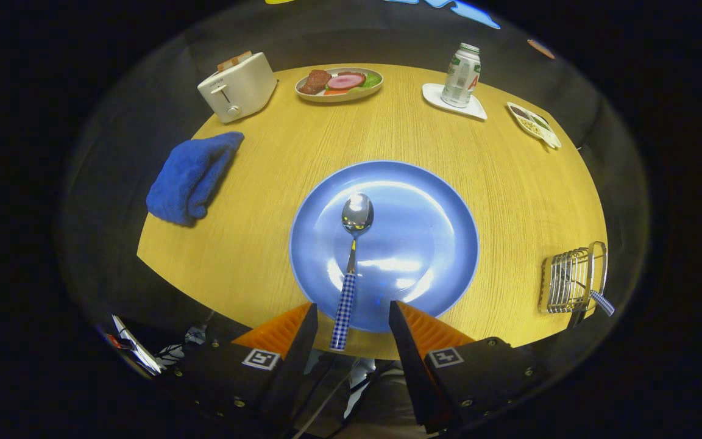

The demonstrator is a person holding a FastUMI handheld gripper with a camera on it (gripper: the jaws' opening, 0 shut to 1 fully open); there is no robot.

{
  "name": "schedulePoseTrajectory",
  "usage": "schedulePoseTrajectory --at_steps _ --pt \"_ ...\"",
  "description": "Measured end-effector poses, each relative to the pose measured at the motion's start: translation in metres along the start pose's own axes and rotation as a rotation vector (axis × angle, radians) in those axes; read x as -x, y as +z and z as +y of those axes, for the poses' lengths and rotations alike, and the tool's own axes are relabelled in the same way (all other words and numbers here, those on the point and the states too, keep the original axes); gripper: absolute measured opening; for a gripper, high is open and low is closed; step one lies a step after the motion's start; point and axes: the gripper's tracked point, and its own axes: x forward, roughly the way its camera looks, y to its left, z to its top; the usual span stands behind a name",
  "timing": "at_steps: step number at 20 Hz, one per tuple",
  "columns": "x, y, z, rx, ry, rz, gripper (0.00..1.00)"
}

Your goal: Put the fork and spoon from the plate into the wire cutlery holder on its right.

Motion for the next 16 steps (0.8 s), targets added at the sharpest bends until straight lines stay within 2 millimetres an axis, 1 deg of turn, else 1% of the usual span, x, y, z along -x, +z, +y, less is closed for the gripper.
schedulePoseTrajectory --at_steps 1,4,5,7,8,9,10,13,15,16 --pt "-0.003 -0.001 -0.001 0.001 0.0 0.008 0.72" --pt "-0.016 -0.004 -0.002 0.005 -0.001 0.03 0.72" --pt "-0.019 0.0 0.0 0.01 0.014 0.03 0.72" --pt "-0.023 0.0 -0.004 0.015 0.006 0.033 0.34" --pt "-0.026 0.0 -0.003 0.018 0.012 0.044 0.34" --pt "-0.025 0.001 -0.004 0.026 0.01 0.054 0.37" --pt "-0.023 0.001 -0.006 0.03 0.008 0.06 0.38" --pt "-0.02 0.006 -0.015 0.038 -0.004 0.069 0.38" --pt "-0.024 0.006 -0.02 0.043 -0.007 0.082 0.38" --pt "-0.028 0.002 -0.019 0.049 0.0 0.108 0.38"
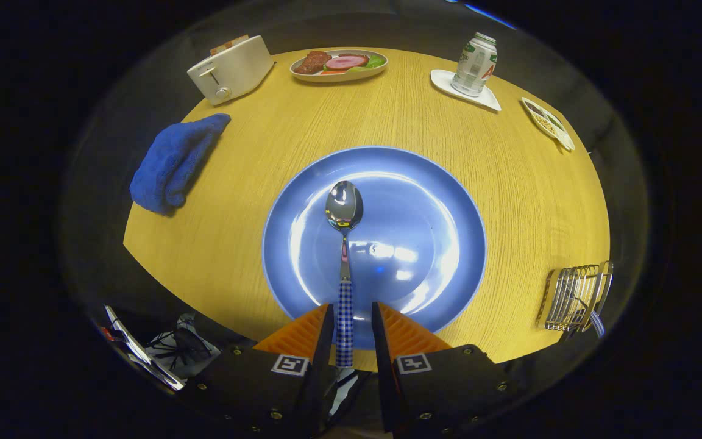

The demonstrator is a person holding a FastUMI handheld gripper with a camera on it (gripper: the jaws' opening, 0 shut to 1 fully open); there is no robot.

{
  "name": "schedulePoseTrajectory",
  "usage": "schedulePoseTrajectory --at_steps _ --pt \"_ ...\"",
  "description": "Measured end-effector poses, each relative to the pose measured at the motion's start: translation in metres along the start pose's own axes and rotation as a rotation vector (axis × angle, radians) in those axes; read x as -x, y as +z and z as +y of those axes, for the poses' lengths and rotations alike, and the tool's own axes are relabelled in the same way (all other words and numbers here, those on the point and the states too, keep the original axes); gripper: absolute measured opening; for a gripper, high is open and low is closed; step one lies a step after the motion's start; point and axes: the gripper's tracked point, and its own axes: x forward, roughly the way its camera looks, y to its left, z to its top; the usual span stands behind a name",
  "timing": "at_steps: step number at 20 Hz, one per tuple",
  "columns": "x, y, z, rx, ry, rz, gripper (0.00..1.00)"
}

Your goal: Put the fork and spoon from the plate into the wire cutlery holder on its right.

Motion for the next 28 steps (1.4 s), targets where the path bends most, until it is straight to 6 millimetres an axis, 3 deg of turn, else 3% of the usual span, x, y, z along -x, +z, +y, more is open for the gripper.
schedulePoseTrajectory --at_steps 2,3,5,10,19,28 --pt "-0.005 -0.005 0.002 0.015 0.006 0.038 0.38" --pt "-0.029 -0.013 0.002 0.025 0.003 0.046 0.38" --pt "-0.009 -0.004 0.002 0.042 0.013 0.057 0.12" --pt "0.0 -0.011 -0.01 0.08 -0.005 0.104 0.12" --pt "0.022 -0.003 -0.03 0.104 -0.018 0.057 0.12" --pt "0.03 0.011 -0.028 0.147 0.023 0.025 0.12"
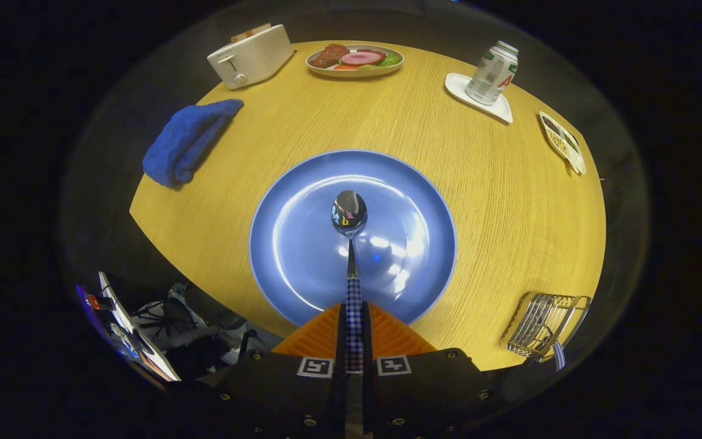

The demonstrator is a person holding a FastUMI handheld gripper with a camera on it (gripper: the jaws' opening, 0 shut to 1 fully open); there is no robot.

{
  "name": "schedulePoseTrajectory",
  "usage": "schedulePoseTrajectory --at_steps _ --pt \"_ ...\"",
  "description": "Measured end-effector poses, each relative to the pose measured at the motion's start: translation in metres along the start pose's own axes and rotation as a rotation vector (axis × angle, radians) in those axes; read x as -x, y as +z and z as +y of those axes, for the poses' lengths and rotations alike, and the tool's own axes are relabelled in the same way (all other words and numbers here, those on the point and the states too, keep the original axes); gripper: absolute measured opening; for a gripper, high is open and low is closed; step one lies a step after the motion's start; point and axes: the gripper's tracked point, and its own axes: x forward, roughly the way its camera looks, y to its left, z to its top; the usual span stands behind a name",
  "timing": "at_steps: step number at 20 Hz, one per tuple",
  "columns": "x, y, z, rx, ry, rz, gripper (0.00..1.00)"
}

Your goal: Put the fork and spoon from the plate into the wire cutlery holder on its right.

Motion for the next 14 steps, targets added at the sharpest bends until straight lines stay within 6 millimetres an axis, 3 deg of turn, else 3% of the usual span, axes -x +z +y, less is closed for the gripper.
schedulePoseTrajectory --at_steps 2,3,8,14 --pt "0.002 0.009 0.001 0.012 0.0 -0.031 0.12" --pt "0.001 0.008 0.003 0.026 0.003 -0.023 0.04" --pt "0.009 0.011 0.002 0.051 0.016 -0.017 0.03" --pt "0.06 0.006 -0.027 0.07 -0.022 -0.007 0.03"
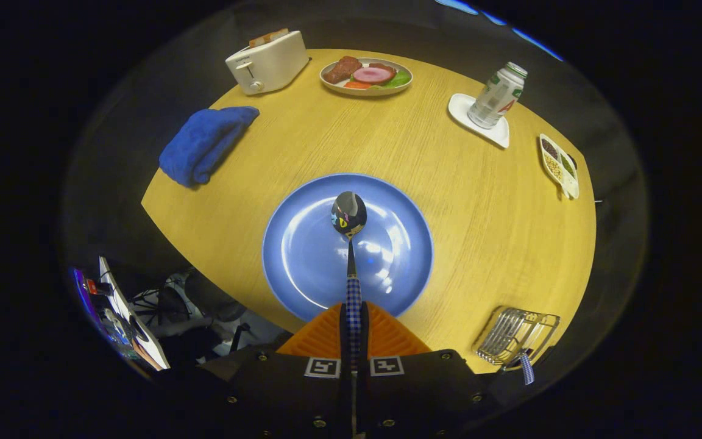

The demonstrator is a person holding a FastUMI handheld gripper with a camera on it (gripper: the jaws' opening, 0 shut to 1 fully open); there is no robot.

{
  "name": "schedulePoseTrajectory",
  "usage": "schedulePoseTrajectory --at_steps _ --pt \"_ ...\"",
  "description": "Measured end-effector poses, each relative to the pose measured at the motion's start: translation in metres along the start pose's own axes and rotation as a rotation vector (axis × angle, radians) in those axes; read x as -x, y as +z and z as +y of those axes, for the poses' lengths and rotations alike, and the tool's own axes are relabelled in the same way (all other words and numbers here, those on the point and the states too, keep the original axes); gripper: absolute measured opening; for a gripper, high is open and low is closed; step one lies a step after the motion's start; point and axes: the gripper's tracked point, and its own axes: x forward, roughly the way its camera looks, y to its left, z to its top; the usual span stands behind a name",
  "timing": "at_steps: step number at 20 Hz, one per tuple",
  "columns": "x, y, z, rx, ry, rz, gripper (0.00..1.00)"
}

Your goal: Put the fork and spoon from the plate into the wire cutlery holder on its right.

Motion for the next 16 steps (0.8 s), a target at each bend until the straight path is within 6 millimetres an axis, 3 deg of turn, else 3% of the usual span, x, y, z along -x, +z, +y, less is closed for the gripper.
schedulePoseTrajectory --at_steps 7,16 --pt "0.062 -0.043 -0.069 -0.014 -0.092 0.083 0.03" --pt "0.109 -0.088 -0.134 -0.052 -0.182 0.159 0.03"
